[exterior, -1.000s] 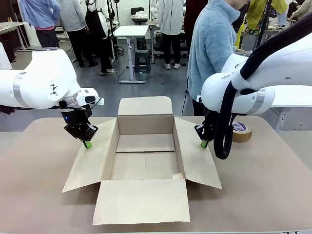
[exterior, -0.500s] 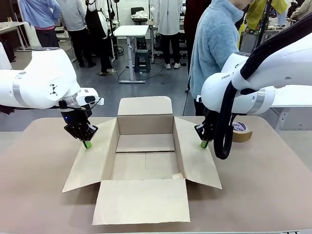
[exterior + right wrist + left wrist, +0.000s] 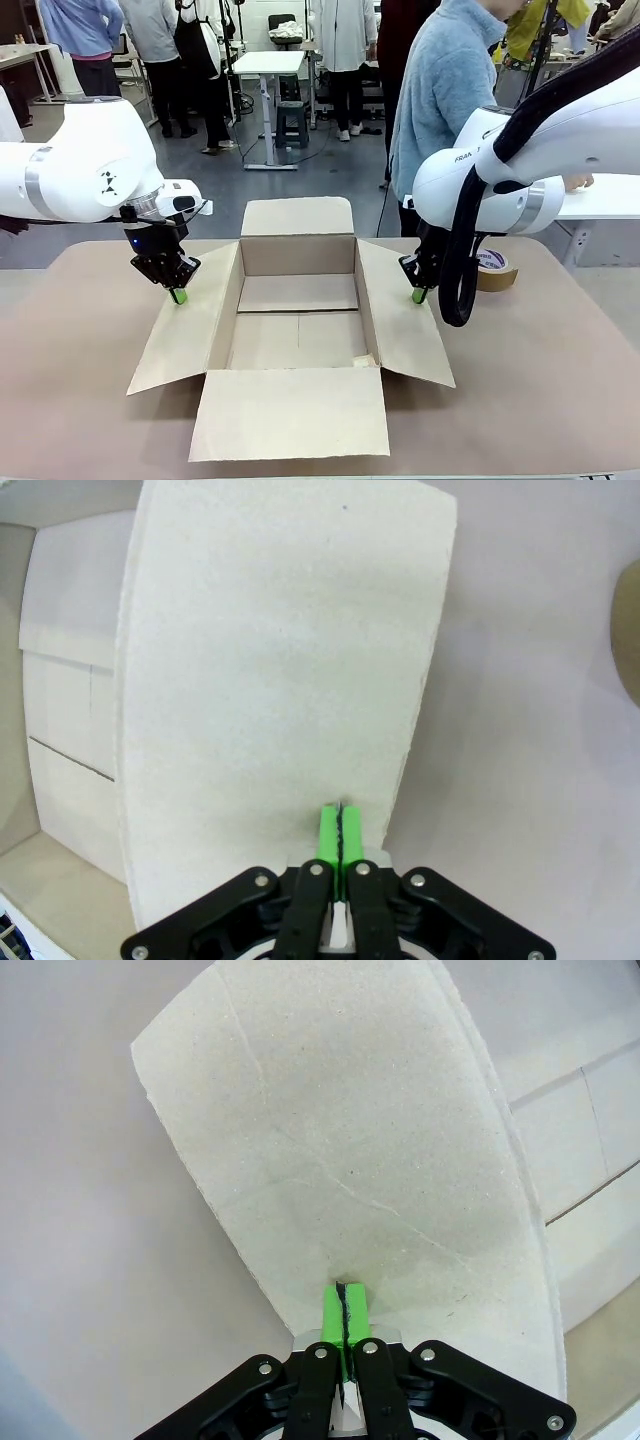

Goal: Wrap the clocks to prevent damage.
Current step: Once the human has placed the objects inside and stepped back, release both hands from the side flaps of the Package Box.

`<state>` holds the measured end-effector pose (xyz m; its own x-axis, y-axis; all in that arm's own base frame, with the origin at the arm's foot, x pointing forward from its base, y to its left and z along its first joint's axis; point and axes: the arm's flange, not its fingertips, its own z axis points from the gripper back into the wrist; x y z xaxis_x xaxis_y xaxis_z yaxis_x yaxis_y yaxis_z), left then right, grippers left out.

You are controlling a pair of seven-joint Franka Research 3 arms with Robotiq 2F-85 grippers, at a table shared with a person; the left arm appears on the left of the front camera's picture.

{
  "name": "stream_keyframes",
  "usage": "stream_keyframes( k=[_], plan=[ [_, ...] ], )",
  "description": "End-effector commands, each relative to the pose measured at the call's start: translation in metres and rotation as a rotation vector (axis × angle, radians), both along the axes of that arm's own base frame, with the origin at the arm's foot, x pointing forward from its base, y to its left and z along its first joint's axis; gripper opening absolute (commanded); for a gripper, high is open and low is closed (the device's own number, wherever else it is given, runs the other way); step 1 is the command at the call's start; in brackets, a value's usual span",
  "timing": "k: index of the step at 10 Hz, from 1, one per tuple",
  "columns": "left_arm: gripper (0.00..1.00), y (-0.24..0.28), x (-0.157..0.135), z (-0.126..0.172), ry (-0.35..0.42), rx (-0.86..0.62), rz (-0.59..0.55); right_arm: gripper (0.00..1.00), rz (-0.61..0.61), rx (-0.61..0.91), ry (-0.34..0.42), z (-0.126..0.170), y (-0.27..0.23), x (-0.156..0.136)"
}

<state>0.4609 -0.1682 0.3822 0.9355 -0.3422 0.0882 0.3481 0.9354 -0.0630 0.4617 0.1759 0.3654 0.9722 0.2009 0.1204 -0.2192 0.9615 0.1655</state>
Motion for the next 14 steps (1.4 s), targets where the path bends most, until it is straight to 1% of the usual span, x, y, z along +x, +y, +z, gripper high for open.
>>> stream_keyframes(
  k=[1,14],
  plan=[
    [0.0,0.0017,0.0003,0.0005,0.005,0.006,0.0,0.01,-0.004,0.0,0.0,0.0015,0.0003,-0.0012],
    [0.0,0.0017,0.0003,0.0005,0.005,0.006,0.0,0.01,-0.004,0.0,0.0,0.0015,0.0003,-0.0012]
  ],
)
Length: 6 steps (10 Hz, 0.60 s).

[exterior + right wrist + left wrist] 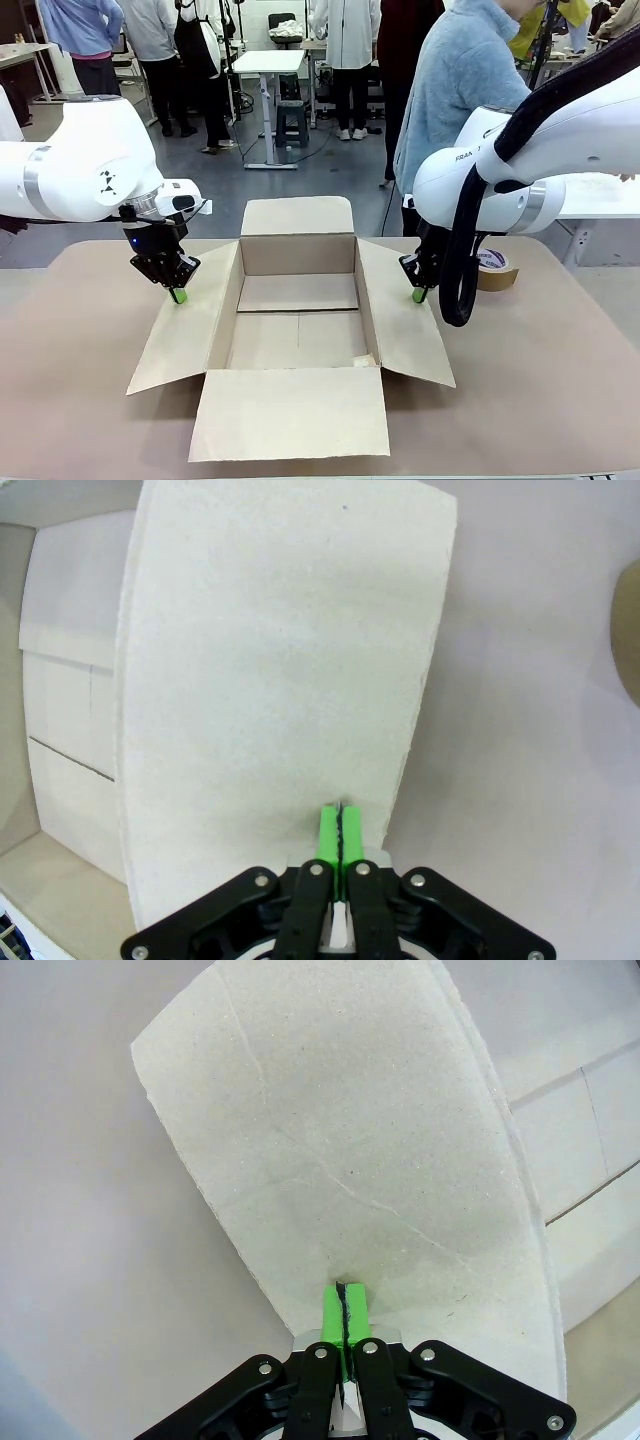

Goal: Wrap the clocks to prevent damage.
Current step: Once the human has placed the objects inside and stepped back, release both hands from the side flaps of the Package Box.

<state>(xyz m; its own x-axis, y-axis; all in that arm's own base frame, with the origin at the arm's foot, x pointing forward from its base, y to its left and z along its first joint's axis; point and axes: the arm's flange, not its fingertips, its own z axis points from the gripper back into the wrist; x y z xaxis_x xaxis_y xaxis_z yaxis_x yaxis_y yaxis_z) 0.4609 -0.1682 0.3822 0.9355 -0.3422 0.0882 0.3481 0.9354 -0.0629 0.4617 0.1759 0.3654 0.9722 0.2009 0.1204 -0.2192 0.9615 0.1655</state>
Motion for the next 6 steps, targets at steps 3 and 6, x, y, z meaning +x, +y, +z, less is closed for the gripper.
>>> stream_keyframes(
  k=[3,6],
  plan=[
    [0.0,0.0017,0.0003,0.0005,0.005,0.006,0.0,0.01,-0.004,0.0,0.0,0.0014,0.0003,-0.0012],
    [0.0,0.0017,0.0003,0.0005,0.005,0.006,0.0,0.01,-0.004,0.0,0.0,0.0014,0.0003,-0.0012]
  ],
)
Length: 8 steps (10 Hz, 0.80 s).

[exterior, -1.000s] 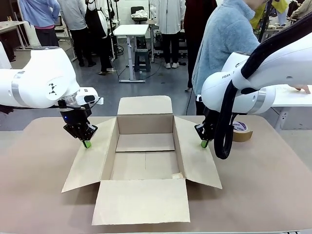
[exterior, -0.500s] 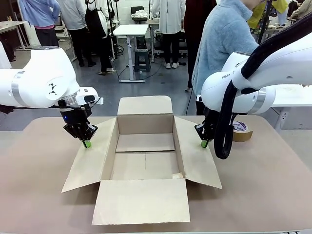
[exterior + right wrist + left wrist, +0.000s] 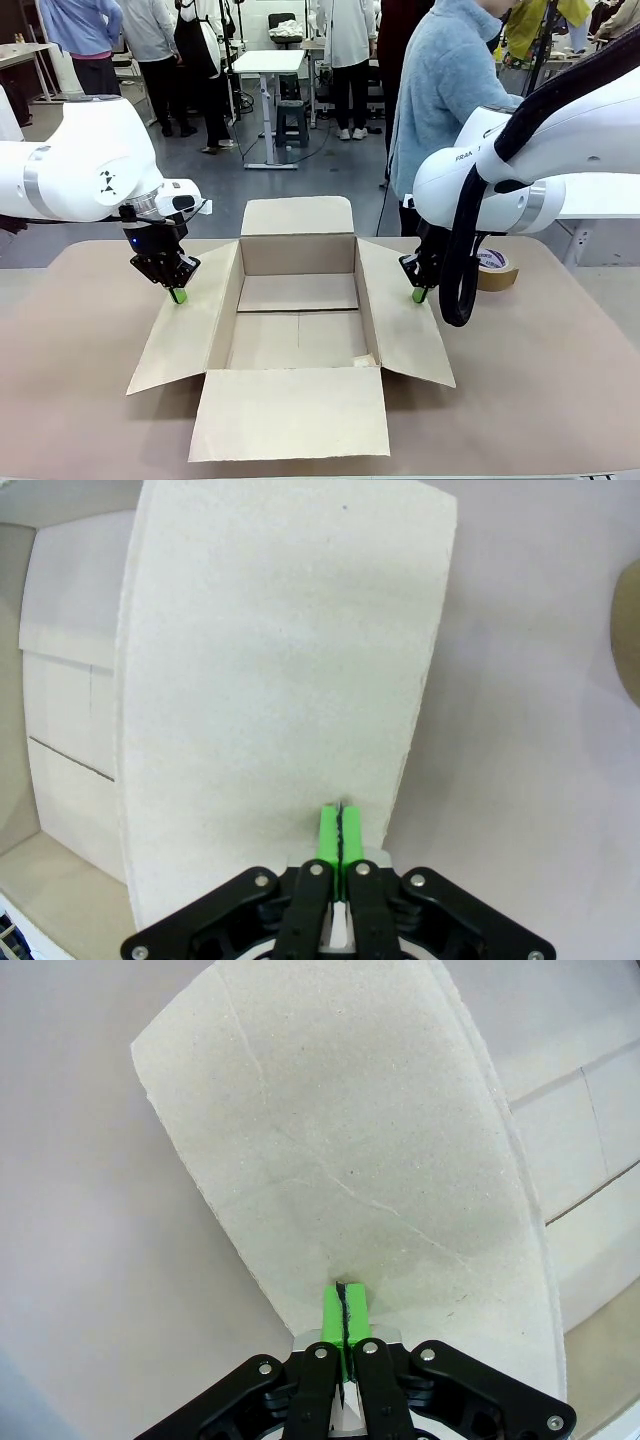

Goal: Wrap the clocks to prevent damage.
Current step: Once the human has placed the objects inside and stepped back, release both hands from the side flaps of the Package Box.

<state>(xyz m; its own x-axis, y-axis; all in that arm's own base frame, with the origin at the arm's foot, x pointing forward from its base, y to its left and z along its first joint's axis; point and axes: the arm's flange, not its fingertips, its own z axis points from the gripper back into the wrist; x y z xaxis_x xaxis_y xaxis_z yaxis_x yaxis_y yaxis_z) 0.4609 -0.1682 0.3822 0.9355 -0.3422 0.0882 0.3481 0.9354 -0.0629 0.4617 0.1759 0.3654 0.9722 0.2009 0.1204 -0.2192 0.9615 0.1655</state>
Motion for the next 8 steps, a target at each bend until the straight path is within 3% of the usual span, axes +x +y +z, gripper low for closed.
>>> stream_keyframes(
  k=[1,8],
  plan=[
    [0.0,0.0017,0.0003,0.0005,0.005,0.006,0.0,0.01,-0.004,0.0,0.0,0.0014,0.0003,-0.0012],
    [0.0,0.0017,0.0003,0.0005,0.005,0.006,0.0,0.01,-0.004,0.0,0.0,0.0014,0.0003,-0.0012]
  ],
)
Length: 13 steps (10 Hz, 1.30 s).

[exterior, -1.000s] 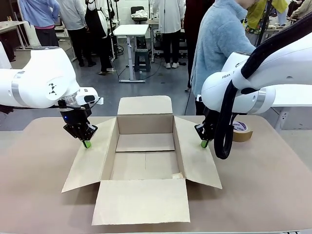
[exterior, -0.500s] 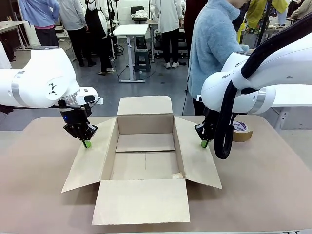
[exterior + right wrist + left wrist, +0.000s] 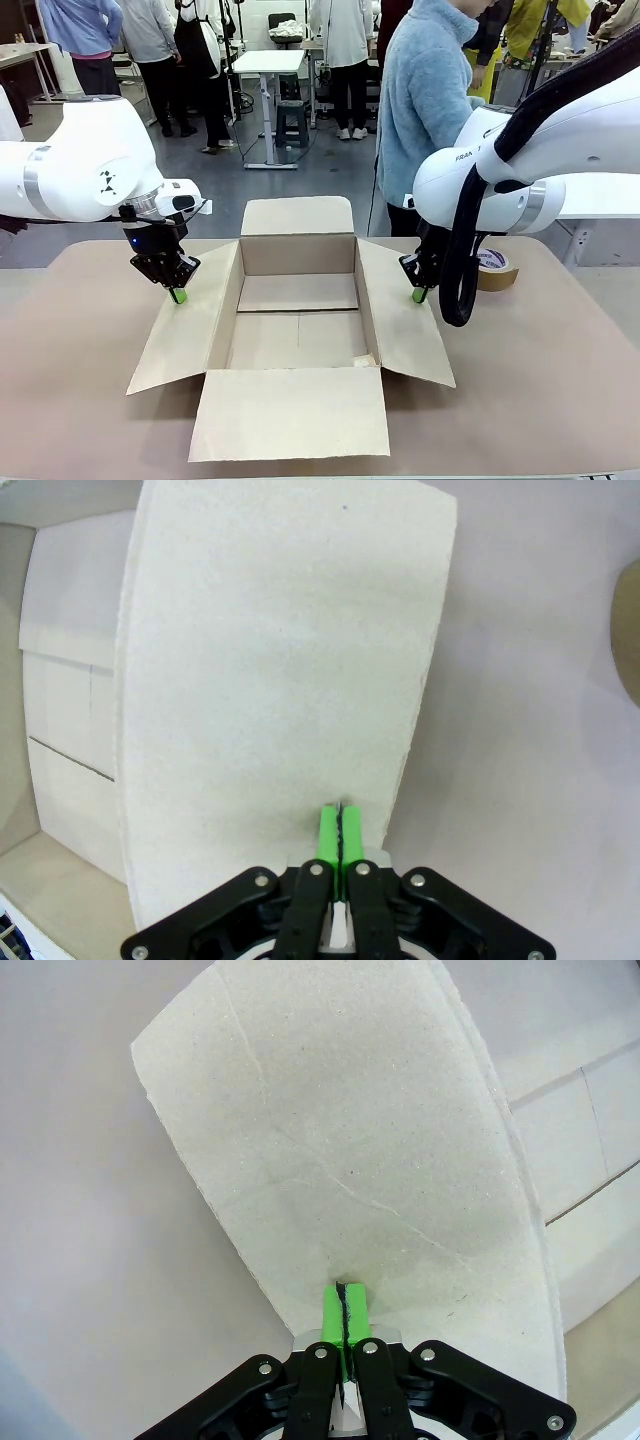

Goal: Wrap the clocks to prevent damage.
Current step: Once the human has placed the objects inside and stepped back, release both hands from the side flaps of the Package Box.

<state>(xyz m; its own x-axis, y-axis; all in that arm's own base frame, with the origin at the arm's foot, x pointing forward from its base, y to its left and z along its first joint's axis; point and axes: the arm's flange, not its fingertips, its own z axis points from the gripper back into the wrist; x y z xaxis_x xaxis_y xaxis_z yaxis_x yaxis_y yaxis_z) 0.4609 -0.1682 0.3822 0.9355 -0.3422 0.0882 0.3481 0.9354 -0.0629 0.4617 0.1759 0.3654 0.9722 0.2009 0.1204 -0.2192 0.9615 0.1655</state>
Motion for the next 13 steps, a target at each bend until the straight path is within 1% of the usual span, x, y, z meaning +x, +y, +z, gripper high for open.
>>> stream_keyframes(
  k=[1,13],
  plan=[
    [0.0,0.0017,0.0003,0.0005,0.005,0.006,0.0,0.01,-0.004,0.0,0.0,0.0014,0.0003,-0.0012],
    [0.0,0.0017,0.0003,0.0005,0.005,0.006,0.0,0.01,-0.004,0.0,0.0,0.0014,0.0003,-0.0012]
  ],
)
